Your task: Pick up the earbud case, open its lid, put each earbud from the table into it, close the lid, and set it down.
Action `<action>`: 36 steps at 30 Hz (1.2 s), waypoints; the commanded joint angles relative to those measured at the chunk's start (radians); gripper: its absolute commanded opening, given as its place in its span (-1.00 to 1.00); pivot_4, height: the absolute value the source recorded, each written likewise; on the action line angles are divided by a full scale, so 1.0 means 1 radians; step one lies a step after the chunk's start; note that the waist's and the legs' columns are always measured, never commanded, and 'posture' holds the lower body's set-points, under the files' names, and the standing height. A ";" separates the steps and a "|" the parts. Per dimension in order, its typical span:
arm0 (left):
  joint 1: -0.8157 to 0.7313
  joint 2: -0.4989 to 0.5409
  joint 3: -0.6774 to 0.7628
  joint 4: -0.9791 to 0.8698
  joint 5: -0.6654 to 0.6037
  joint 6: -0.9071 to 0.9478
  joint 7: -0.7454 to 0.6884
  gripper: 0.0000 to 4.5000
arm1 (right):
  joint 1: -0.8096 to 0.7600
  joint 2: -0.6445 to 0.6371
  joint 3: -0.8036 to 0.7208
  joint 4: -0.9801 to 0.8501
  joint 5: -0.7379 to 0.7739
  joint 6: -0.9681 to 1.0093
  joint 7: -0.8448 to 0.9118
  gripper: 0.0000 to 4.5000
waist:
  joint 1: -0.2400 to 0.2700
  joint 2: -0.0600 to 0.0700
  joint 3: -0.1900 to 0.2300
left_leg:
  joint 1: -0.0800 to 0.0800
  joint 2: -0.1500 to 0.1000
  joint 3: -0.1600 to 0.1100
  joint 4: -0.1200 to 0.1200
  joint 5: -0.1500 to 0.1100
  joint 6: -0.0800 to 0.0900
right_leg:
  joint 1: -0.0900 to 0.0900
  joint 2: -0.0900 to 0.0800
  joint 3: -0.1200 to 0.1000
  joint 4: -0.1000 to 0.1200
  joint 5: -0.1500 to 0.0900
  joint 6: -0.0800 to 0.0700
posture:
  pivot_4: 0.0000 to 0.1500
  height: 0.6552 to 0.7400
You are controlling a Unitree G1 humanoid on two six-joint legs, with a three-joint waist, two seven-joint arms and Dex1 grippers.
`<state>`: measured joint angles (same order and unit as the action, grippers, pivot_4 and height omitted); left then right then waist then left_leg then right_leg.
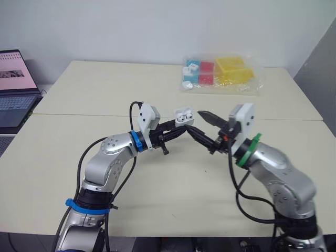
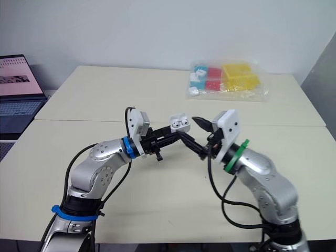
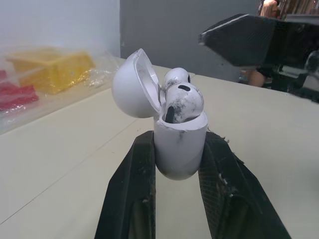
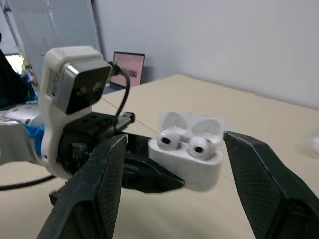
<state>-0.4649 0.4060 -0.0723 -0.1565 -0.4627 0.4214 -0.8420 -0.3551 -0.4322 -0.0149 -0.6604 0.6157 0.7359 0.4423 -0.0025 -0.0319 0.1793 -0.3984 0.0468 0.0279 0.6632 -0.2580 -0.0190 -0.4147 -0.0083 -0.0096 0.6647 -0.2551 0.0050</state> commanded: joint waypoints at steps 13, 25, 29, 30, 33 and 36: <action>0.007 0.008 -0.053 -0.083 -0.020 -0.042 -0.135 -0.64 | -0.381 -0.339 0.113 0.452 -0.146 -0.056 0.354 -1.00 | -0.002 0.001 0.001 | -0.001 0.000 0.003 -0.001 0.000 0.000 | -0.002 0.002 0.001 -0.001 0.000 -0.001 | 1.00 1.00; 0.034 0.016 -0.072 -0.103 -0.020 -0.033 -0.165 -0.64 | -0.473 -0.259 0.172 0.509 -0.081 -0.016 0.609 -1.00 | 0.001 0.001 0.001 | -0.004 0.001 0.001 0.000 0.000 0.000 | -0.005 0.001 0.002 0.000 0.001 -0.002 | 1.00 1.00; 0.041 0.018 -0.073 -0.107 -0.019 -0.034 -0.167 -0.64 | -0.467 -0.256 0.160 0.480 -0.052 0.016 0.634 -1.00 | 0.001 0.001 0.001 | -0.004 0.000 0.002 0.000 0.000 0.000 | -0.005 0.000 0.002 0.000 0.001 -0.002 | 1.00 1.00; 0.043 0.019 -0.073 -0.107 -0.018 -0.035 -0.168 -0.64 | -0.465 -0.254 0.154 0.471 -0.038 0.027 0.638 -1.00 | 0.000 0.001 0.001 | -0.004 0.000 0.002 0.000 0.000 0.000 | -0.005 0.000 0.001 0.000 0.001 -0.002 | 1.00 1.00; 0.047 0.020 -0.071 -0.106 -0.016 -0.036 -0.170 -0.64 | -0.460 -0.257 0.144 0.444 -0.011 0.043 0.659 -1.00 | 0.000 0.001 0.001 | -0.003 0.001 0.001 0.000 0.000 0.000 | -0.005 0.001 0.001 0.001 0.001 -0.002 | 1.00 1.00; 0.049 0.020 -0.070 -0.106 -0.015 -0.037 -0.171 -0.64 | -0.451 -0.270 0.146 0.417 0.014 0.072 0.680 -1.00 | 0.000 0.001 0.001 | -0.003 0.001 0.001 0.000 0.000 0.000 | -0.005 0.001 0.001 0.001 0.001 -0.002 | 1.00 1.00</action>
<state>-0.4137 0.4238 -0.1489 -0.2262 -0.4667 0.4023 -1.0133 -0.8040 -0.6898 0.1607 -0.2020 0.5985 0.7961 1.1010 -0.0020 -0.0309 0.1799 -0.4018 0.0474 0.0291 0.6629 -0.2581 -0.0187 -0.4198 -0.0076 -0.0084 0.6655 -0.2544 0.0034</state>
